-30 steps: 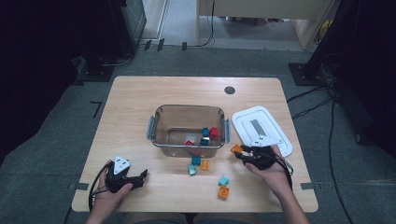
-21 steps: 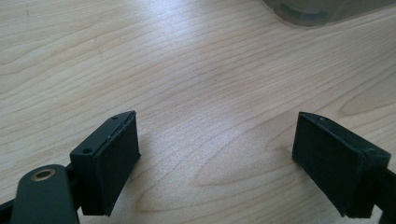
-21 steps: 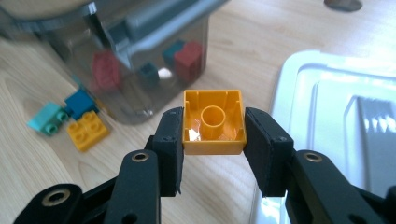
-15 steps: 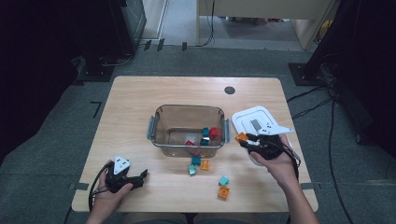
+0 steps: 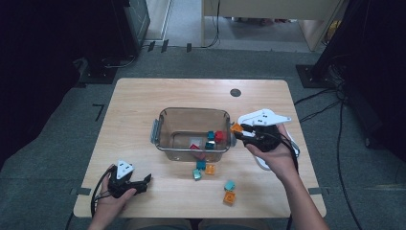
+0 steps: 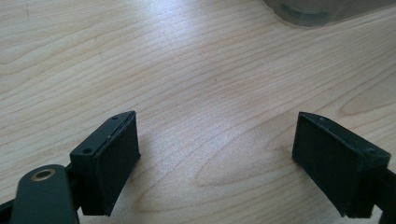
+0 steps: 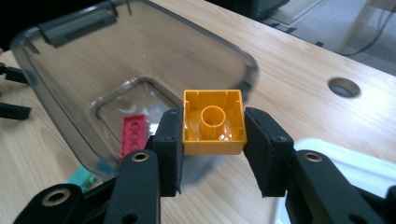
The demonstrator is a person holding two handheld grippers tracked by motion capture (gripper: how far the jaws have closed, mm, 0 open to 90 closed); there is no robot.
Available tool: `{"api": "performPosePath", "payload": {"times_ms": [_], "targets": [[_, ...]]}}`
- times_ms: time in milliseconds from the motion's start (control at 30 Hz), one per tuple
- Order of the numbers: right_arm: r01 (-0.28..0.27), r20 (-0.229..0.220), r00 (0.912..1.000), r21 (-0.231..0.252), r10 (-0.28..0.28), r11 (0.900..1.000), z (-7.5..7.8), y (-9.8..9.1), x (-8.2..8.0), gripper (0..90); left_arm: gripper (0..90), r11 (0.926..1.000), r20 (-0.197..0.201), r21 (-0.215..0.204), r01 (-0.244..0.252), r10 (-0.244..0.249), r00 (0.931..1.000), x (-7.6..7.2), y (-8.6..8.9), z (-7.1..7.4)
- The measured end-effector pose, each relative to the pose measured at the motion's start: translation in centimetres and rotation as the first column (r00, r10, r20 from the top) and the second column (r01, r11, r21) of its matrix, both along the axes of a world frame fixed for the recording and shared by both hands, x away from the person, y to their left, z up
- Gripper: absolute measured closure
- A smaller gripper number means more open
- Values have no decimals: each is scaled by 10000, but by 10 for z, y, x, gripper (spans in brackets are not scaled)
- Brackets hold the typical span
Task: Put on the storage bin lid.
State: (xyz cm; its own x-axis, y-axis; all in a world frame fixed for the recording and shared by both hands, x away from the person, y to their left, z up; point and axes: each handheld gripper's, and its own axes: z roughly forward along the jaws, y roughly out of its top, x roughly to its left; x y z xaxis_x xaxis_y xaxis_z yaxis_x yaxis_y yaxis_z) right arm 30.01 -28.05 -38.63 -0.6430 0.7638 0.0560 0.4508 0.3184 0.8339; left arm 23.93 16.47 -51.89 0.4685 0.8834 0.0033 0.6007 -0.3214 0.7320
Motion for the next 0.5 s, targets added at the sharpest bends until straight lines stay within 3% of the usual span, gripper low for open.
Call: {"api": "performPosePath", "payload": {"times_ms": [333,500], "targets": [[-811,13,9967,-54,812,9967,4,41,10,591,146,10000,1,2,1,-1,10000,0,0,0],[-1169,-75,9931,42,1169,9931,5,54,11,504,146,10000,4,0,-1,1,10000,0,0,0]]}}
